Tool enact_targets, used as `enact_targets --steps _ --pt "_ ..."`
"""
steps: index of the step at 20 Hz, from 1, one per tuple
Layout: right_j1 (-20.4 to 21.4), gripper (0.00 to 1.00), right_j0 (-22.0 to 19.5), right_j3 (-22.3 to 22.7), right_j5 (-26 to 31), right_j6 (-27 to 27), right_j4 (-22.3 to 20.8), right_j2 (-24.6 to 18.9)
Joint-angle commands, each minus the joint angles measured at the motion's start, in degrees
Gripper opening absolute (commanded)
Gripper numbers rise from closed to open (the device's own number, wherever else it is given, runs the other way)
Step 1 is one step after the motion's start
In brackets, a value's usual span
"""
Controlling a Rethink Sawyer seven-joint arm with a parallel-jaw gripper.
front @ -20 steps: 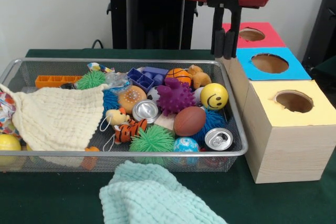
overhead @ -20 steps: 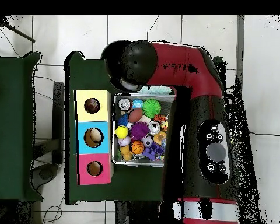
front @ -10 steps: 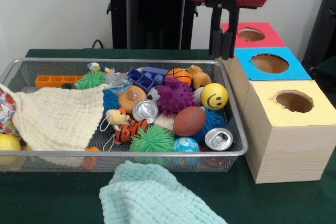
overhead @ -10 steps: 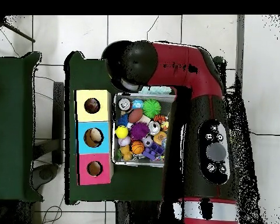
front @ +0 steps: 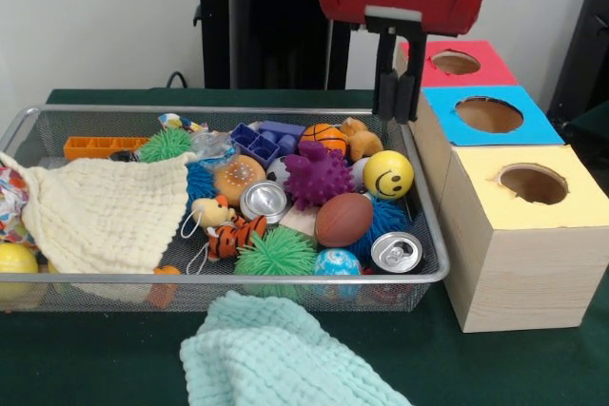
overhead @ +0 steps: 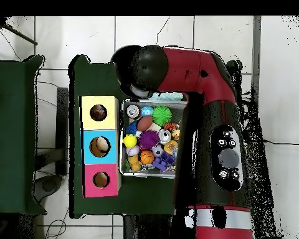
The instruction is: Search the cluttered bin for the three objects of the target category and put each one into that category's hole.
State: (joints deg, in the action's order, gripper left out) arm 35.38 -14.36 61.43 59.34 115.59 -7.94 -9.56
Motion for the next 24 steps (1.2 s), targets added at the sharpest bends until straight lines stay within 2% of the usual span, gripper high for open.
enact_targets --steps 1,6,17,24 --pt "-5.9 0.0 -1.2 -3.6 8.4 -13.5 -4.1 -5.0" --pt "-8.4 0.0 -1.8 -5.4 6.7 -14.9 -4.3 -5.4" --pt "-13.6 0.0 -3.6 -11.5 8.2 -18.8 -4.6 -6.8" --pt "-13.0 0.0 -5.4 -12.3 11.3 -21.7 -4.3 -7.8"
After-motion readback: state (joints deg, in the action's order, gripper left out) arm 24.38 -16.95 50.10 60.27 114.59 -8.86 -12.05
